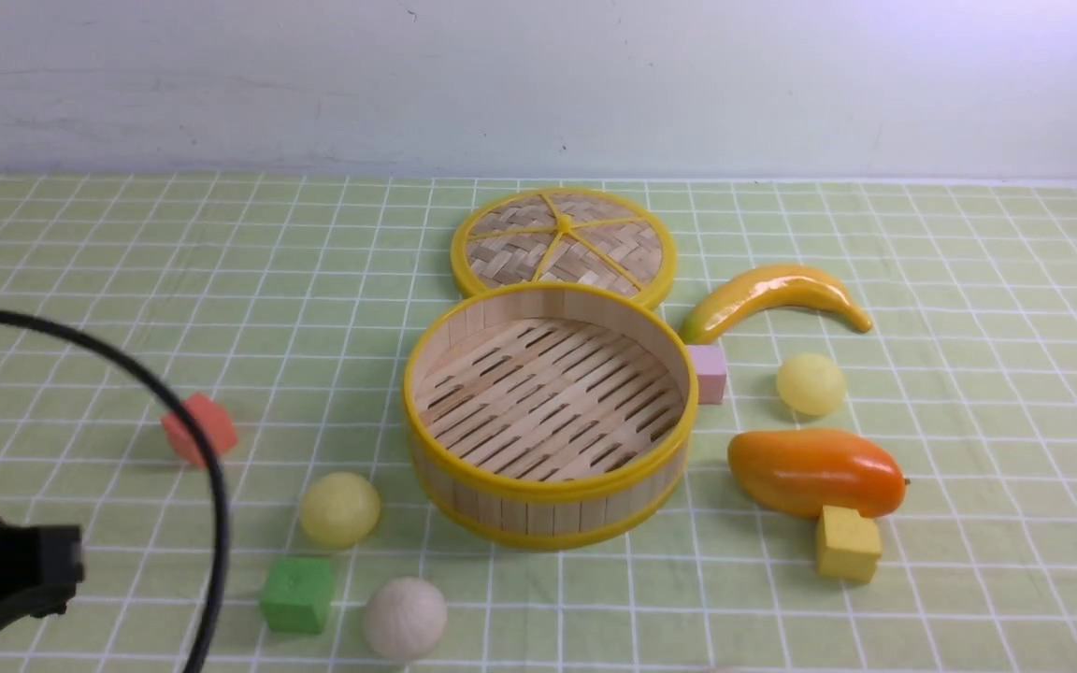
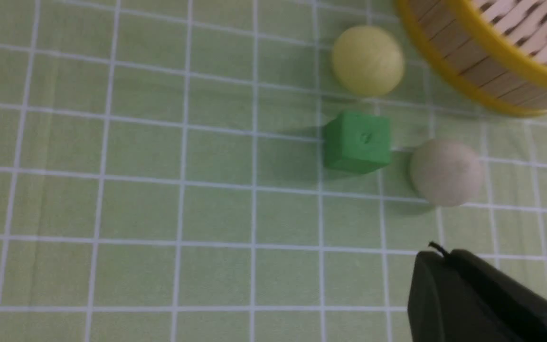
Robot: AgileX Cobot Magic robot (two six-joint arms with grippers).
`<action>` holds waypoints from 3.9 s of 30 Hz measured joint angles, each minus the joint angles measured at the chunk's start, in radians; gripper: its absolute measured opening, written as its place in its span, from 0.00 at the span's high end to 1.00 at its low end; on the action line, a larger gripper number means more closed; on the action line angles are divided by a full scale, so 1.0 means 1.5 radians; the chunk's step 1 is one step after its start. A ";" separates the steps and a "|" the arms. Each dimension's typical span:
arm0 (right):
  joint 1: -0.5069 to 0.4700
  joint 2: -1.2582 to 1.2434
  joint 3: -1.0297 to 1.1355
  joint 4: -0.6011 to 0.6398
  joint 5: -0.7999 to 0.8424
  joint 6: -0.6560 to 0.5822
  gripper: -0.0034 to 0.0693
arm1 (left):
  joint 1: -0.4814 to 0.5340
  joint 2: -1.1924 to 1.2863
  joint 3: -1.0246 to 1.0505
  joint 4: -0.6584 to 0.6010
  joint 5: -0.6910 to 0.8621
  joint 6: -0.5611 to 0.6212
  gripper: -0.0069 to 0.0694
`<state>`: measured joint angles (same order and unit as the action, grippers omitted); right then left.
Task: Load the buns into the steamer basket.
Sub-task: Use the left arm to grab a steamed stuffed bun, then use the left arm to put the steamed stuffed bun into the steamer, then use the left arm to grab a steamed stuffed bun
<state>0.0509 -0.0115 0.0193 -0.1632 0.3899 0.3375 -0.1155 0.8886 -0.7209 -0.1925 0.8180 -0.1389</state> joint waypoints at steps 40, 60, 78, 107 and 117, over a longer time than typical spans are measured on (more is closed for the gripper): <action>0.000 0.000 0.000 0.000 0.000 0.000 0.62 | -0.146 0.603 -0.294 0.109 -0.132 0.055 0.56; 0.000 0.000 0.000 0.000 0.000 0.000 0.62 | -0.146 0.510 -0.310 0.074 -0.103 0.057 0.93; 0.000 0.000 0.000 0.000 0.000 0.000 0.62 | -0.181 0.640 -0.417 -0.204 -0.236 0.374 0.92; 0.000 0.000 0.000 0.000 0.000 0.000 0.62 | -0.202 0.396 -0.241 -0.006 0.058 0.115 0.93; 0.000 0.000 0.000 0.000 0.000 0.000 0.62 | -0.278 0.412 -0.174 -0.003 -0.065 0.112 0.78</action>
<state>0.0509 -0.0115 0.0193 -0.1632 0.3899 0.3375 -0.5323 1.5069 -0.9812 -0.1972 0.7199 0.0296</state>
